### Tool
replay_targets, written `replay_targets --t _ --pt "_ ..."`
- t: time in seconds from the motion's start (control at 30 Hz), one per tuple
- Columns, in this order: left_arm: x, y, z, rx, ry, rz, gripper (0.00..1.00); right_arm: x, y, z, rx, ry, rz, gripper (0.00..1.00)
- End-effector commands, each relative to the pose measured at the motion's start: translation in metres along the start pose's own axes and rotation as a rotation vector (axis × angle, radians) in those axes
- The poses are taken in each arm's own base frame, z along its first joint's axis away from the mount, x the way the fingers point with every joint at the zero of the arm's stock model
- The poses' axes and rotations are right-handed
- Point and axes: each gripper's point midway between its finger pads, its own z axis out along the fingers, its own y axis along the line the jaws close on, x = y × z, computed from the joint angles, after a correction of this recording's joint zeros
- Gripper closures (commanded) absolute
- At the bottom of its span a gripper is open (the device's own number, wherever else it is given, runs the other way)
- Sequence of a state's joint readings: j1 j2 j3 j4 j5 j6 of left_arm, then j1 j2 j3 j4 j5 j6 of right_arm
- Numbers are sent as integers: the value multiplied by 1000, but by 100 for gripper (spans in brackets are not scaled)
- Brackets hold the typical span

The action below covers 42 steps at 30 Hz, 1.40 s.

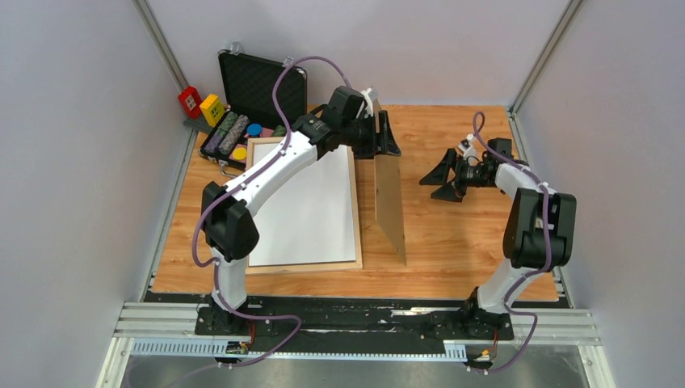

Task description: Put the photo into the frame

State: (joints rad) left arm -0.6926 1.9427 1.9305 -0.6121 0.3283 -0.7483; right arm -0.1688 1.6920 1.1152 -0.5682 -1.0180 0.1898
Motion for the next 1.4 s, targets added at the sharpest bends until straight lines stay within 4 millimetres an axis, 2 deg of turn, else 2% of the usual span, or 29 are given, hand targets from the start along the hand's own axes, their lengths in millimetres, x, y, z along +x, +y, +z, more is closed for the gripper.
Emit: replay_targets --t 0.0,0.17,0.37,0.57,0.77,0.9,1.03,1.17,1.3,1.33,1.37 --pt "-9 -15 -24 18 -55 62 30 -9 -14 20 -18 19 -22 15" --pt "-5 -7 -26 -7 -49 78 39 -5 -25 39 -19 51 -17 16" --pt "0 8 -33 -34 -40 86 47 -2 -37 49 -29 63 -9 16" --pt "9 31 -31 -75 -19 92 65 0 -44 54 -36 66 1 17" --pt "10 51 -36 -107 -10 107 87 6 -47 53 -33 59 -16 17" --pt "9 61 -42 -96 -6 121 100 -1 -40 43 -40 27 -47 16" --pt "8 63 -51 -7 2 128 100 -15 -26 25 -56 -27 -84 14" --pt "5 61 -63 85 -21 123 100 -20 -8 9 -57 -74 -157 11" --pt "-4 55 -83 176 -79 158 100 -19 11 -3 -60 -109 -225 7" --pt "-6 49 -93 201 -94 178 100 -20 15 -5 -59 -117 -242 7" --pt "-9 51 -99 206 -112 184 100 -21 19 -8 -56 -127 -257 6"
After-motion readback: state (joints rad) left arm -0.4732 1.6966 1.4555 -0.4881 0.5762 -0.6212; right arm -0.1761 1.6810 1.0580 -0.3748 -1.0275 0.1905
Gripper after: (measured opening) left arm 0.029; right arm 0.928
